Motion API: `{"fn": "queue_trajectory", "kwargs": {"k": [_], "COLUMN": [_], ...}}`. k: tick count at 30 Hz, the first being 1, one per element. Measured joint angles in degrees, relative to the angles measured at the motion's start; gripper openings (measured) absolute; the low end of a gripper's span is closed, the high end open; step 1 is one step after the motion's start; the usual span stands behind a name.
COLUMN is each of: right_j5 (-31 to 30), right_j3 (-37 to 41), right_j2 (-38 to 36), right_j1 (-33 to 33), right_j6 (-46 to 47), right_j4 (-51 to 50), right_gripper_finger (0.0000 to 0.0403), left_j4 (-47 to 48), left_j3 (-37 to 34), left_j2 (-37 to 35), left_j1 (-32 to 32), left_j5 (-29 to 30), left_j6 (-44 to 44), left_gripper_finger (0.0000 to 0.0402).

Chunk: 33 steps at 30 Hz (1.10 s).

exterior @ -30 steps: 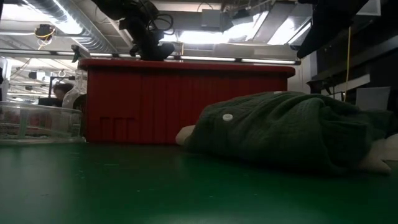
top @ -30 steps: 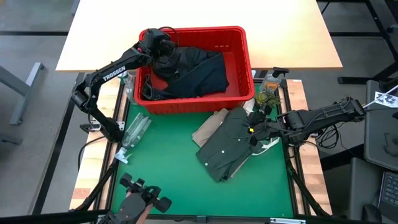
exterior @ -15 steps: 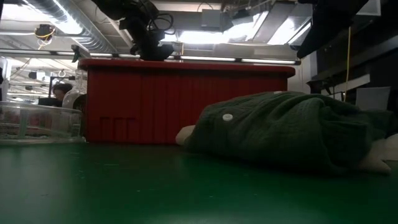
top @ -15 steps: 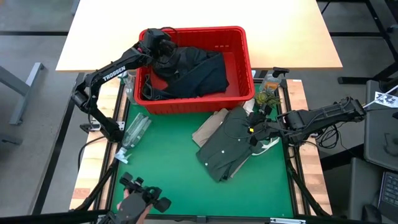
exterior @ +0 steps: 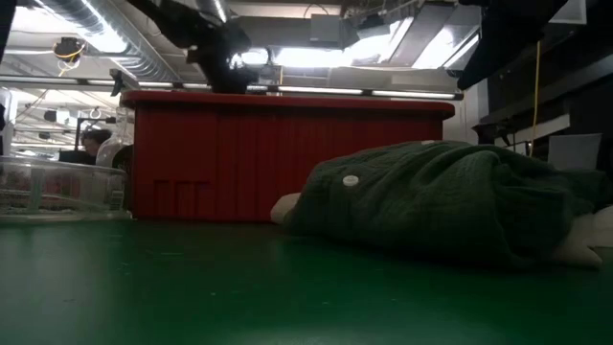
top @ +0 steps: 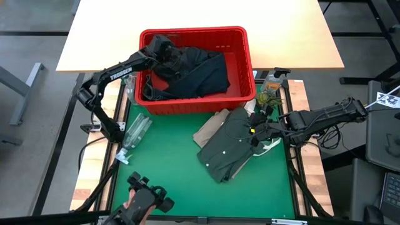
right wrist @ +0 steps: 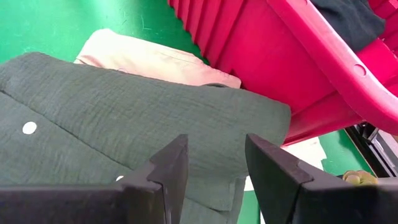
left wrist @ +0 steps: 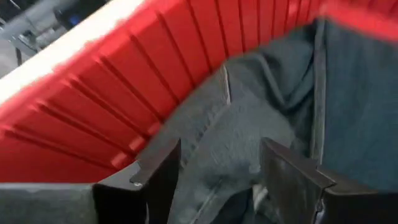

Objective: Fold laundry
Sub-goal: Fold the dark blue pants

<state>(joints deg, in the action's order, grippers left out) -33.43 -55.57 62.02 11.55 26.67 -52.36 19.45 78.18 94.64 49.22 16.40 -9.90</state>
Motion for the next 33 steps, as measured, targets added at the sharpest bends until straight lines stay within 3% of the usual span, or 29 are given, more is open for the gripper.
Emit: {"fn": "queue_trajectory", "kwargs": {"k": [22,33], "right_j5": [0.00,-0.44], "right_j3": [0.00,0.00], "right_j2": [0.00,0.00], "right_j1": [-0.02,-0.02], "right_j6": [0.00,0.00], "right_j4": [0.00,0.00], "right_gripper_finger": [0.0160,0.0160], "left_j4": [-1.09,-4.72], "left_j3": [-0.23,-0.23], "left_j2": [8.30,8.30], "left_j1": [0.10,0.54], "left_j5": [0.05,-5.55], "left_j6": [-21.67,-22.26], "left_gripper_finger": [0.0204,0.0204]}}
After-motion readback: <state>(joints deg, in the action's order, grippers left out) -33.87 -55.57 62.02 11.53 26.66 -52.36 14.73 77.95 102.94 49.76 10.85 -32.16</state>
